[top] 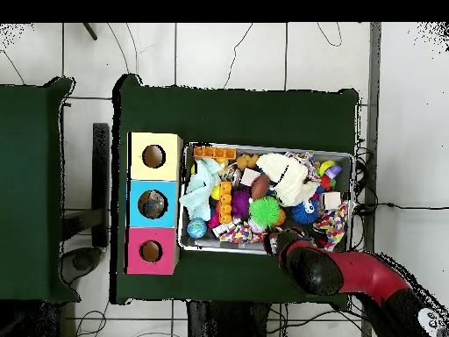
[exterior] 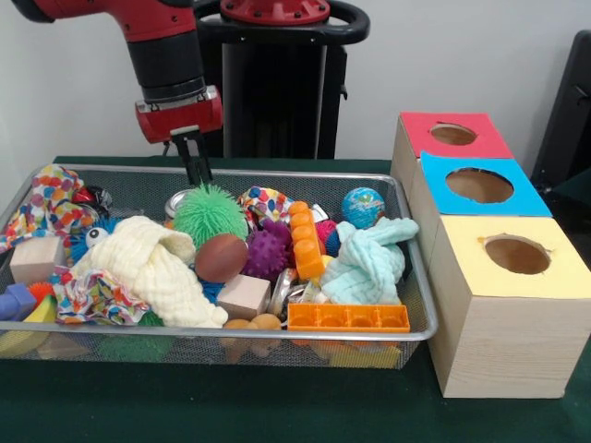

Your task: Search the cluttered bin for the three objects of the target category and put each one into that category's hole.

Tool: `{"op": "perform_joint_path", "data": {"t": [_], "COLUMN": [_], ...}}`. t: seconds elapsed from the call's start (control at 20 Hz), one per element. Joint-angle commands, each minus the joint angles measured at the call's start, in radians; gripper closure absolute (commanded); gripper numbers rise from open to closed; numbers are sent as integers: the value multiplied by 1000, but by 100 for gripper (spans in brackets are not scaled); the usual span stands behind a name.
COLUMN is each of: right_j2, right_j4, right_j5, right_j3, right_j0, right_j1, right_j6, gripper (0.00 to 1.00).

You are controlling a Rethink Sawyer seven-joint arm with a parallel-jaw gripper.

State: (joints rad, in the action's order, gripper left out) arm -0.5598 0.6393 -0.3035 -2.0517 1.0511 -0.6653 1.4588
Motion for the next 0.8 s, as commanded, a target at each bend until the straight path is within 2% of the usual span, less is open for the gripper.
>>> {"op": "perform_joint_path", "data": {"t": [0.05, 0.25, 0.5, 0.65, 0.8], "right_j2": [-109, -66, 45, 96, 117], "right_j4": [80, 133, 245, 303, 308], "right_j5": [-168, -113, -45, -67, -75], "right_j3": [9, 35, 85, 130, 146], "right_j0": [-46, -87, -168, -204, -225], "right_j1": [-55, -58, -63, -56, -59], "right_j6": [-198, -141, -41, -20, 10], "gripper": [100, 100, 100, 100, 100]}}
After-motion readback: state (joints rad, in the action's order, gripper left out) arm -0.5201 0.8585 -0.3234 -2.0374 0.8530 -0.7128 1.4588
